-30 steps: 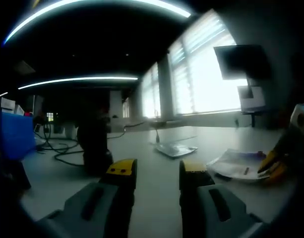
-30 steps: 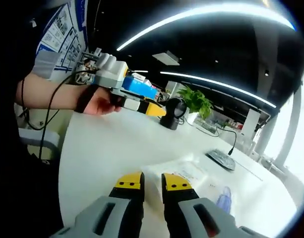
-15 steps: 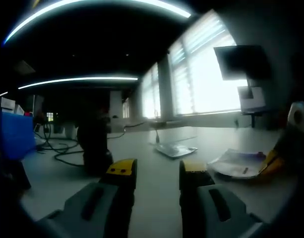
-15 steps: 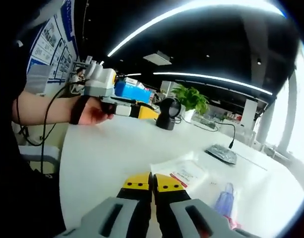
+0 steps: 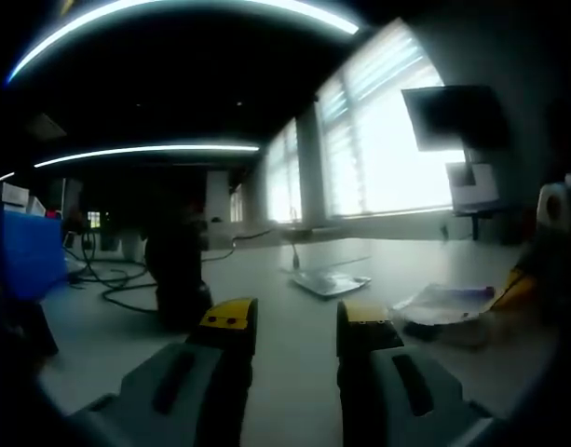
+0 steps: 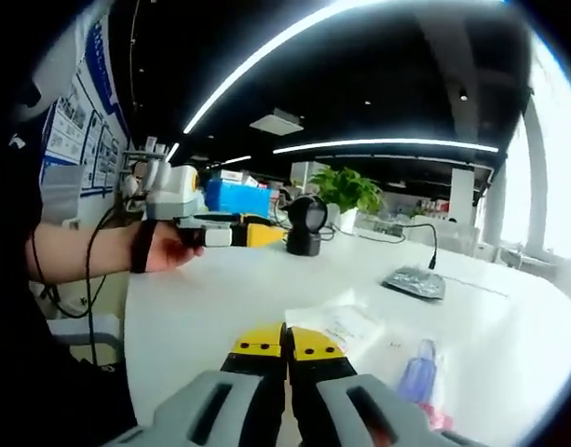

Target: Clip sheet goods on table flip sheet goods clip sheet goods scan sheet goods put sheet goods back to table

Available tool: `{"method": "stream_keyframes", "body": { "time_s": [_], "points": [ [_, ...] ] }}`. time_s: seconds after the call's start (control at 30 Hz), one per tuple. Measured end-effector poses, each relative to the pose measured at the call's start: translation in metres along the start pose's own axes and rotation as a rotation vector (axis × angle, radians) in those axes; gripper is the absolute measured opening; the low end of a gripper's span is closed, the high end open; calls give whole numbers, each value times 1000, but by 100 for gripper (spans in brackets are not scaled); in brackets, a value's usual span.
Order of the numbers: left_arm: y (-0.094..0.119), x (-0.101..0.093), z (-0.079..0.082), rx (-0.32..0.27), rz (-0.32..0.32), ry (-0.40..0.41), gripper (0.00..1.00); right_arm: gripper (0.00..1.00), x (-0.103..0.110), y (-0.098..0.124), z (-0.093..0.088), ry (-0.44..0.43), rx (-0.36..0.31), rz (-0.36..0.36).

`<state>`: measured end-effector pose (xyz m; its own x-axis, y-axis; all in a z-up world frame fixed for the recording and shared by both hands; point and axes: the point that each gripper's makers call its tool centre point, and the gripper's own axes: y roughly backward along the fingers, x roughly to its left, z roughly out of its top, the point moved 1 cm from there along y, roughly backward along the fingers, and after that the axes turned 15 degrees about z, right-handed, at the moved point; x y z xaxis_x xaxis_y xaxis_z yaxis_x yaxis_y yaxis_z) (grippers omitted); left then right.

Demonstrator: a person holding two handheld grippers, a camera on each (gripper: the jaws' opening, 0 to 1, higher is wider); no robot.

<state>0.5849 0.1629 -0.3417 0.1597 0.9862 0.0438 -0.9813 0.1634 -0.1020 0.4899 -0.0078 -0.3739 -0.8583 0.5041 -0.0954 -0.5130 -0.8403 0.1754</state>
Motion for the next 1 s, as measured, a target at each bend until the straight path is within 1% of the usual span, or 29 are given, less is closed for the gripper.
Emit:
{"method": "stream_keyframes", "body": {
  "time_s": [0.1,0.3,0.4,0.47,0.53,0.67,0.83,0.9,1.0],
  "points": [
    [0,0,0,2,-1,0,27,0,-8,3,10,2,-32,-30],
    [0,0,0,0,-1,1,27,0,-22,12,27,14,-74,-76],
    [0,0,0,0,-1,2,27,0,-29,18,37,-21,-116,-98],
    [-1,0,0,0,-1,3,27,0,-34,20,40,-17,-122,-116],
    [-1,0,0,0,-1,2,27,0,-38,22,40,5,-116,-131],
    [-1,-1,0,0,-3,3,27,0,-47,30,48,2,-145,-159],
    [-1,-1,0,-1,-3,5,27,0,-64,44,67,-1,-217,-207],
    [-1,-1,0,0,-3,5,27,0,-71,48,71,-21,-237,-221],
    [-1,0,0,-1,-3,6,27,0,-83,57,77,-61,-280,-261]
  ]
}}
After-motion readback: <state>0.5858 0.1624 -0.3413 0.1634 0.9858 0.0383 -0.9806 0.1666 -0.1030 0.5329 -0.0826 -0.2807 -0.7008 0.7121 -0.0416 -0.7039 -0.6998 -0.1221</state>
